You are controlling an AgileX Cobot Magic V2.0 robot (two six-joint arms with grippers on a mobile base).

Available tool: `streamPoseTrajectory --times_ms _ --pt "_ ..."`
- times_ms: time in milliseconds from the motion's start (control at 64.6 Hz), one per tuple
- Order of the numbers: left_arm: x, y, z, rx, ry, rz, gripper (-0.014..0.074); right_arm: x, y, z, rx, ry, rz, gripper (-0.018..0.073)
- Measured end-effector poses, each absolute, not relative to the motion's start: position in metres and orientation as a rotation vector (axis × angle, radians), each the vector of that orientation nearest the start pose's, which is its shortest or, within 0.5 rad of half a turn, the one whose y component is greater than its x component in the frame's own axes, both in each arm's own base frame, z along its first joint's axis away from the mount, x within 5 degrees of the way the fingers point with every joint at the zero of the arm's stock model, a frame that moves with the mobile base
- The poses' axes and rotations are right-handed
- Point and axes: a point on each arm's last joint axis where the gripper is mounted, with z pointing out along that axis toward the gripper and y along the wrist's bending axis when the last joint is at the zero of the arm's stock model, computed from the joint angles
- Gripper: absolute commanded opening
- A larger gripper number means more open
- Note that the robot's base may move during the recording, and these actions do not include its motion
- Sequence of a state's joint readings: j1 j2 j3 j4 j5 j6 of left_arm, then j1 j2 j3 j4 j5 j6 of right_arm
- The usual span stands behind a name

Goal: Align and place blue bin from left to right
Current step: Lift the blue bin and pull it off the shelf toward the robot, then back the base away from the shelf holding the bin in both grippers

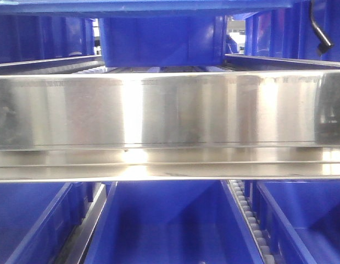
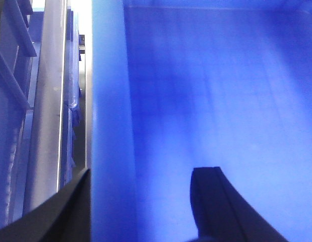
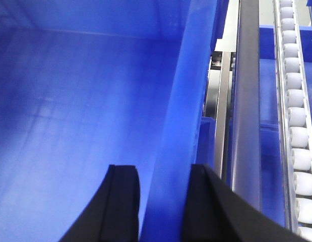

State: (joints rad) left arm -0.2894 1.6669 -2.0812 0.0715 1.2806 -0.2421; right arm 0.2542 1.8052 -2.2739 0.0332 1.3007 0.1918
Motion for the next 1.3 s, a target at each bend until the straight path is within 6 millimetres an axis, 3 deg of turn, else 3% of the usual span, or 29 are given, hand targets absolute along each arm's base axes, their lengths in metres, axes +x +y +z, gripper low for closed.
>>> streamPoseTrajectory --times_ms 728,1301 --pt "0.328 -0.090 0.477 0.045 2.346 -0.164 -0.0111 0.364 0.098 0.472 -0.079 2.344 0.263 -0.0151" --pt "0.330 -0.087 0.478 0.026 2.324 -0.120 -0.0111 0.405 0.108 0.456 -0.069 2.189 0.293 -0.0151"
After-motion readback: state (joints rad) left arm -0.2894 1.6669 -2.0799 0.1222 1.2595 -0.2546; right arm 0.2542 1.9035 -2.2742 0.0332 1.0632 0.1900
